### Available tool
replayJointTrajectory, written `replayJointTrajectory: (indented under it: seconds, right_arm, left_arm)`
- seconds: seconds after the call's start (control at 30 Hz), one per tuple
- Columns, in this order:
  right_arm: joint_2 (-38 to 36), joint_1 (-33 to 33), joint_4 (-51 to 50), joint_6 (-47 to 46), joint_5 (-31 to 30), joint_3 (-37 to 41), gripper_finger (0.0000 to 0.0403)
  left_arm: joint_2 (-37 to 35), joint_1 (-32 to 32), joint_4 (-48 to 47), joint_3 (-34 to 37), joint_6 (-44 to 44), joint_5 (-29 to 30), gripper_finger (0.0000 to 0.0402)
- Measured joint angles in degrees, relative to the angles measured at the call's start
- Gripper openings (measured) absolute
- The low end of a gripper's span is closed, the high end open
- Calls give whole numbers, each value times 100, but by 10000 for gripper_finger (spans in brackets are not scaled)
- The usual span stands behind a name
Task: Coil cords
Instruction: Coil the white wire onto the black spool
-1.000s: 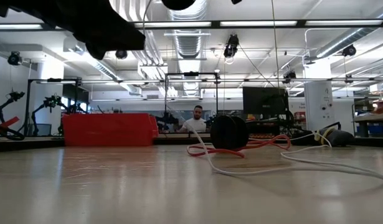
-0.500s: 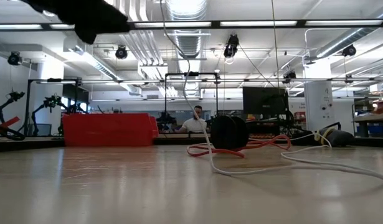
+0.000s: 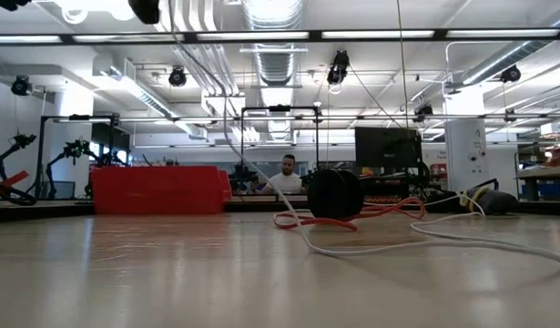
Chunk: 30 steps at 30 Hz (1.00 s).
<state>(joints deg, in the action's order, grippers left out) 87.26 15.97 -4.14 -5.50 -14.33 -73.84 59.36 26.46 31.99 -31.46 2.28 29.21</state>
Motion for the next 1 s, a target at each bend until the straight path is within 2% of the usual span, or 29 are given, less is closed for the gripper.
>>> replayJointTrajectory:
  seconds: [0.07, 0.43, 0.73, 1.0]
  right_arm:
    - [41, 10, 116, 58, 118, 0, 0]
    - [96, 70, 123, 153, 146, 2, 0]
    - [96, 104, 101, 164, 109, 2, 0]
    - [96, 103, 90, 165, 123, 2, 0]
  left_arm:
    - [136, 0, -13, -48, -5, -180, 107]
    - [667, 2, 130, -255, -99, -208, 91]
    - [416, -9, -35, -260, -12, -257, 78]
    - [430, -13, -144, -260, -212, -396, 83]
